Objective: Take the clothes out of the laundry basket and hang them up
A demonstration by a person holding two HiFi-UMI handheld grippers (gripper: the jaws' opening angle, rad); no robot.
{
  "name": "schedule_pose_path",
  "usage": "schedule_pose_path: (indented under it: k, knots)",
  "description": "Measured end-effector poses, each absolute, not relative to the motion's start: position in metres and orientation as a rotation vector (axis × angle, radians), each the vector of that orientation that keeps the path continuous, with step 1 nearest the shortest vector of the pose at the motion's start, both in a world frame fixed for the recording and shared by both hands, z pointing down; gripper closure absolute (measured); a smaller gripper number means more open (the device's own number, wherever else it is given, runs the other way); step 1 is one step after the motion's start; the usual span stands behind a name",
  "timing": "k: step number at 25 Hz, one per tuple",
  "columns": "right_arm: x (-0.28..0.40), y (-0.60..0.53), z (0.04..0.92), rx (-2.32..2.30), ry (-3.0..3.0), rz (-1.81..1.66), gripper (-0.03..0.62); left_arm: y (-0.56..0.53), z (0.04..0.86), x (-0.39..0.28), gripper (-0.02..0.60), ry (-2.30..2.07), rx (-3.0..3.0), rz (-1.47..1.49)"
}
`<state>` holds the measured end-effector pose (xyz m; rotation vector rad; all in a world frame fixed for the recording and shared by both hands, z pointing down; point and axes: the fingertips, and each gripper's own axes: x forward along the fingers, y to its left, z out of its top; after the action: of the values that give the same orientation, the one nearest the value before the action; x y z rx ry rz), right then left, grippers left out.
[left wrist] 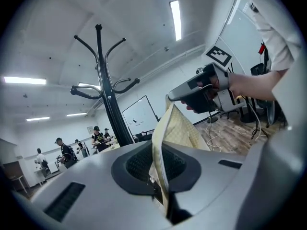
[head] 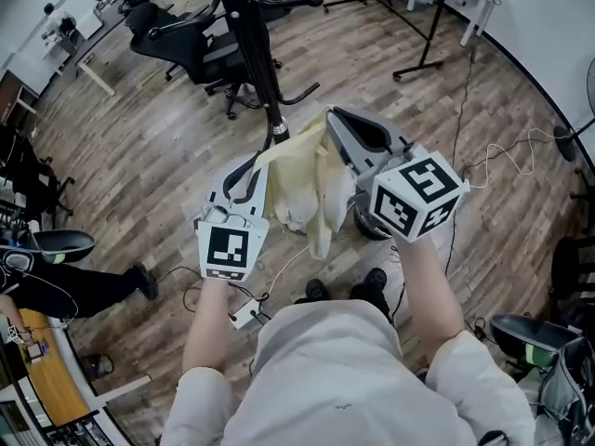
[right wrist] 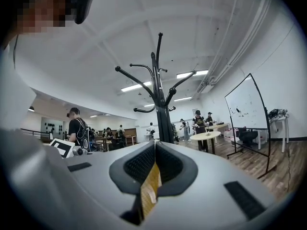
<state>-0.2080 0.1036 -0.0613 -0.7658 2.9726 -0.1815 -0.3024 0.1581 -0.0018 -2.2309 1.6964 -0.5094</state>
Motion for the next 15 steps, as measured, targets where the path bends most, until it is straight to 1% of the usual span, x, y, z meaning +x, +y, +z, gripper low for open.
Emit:
schedule_pose_path:
  k: [15]
  knots:
    - [-0.237,0.073,-0.047,-0.885,3.046,-0.046,0.582,0.115,-0.019,-0.347,0.552,1.661,-2.149,-0.574]
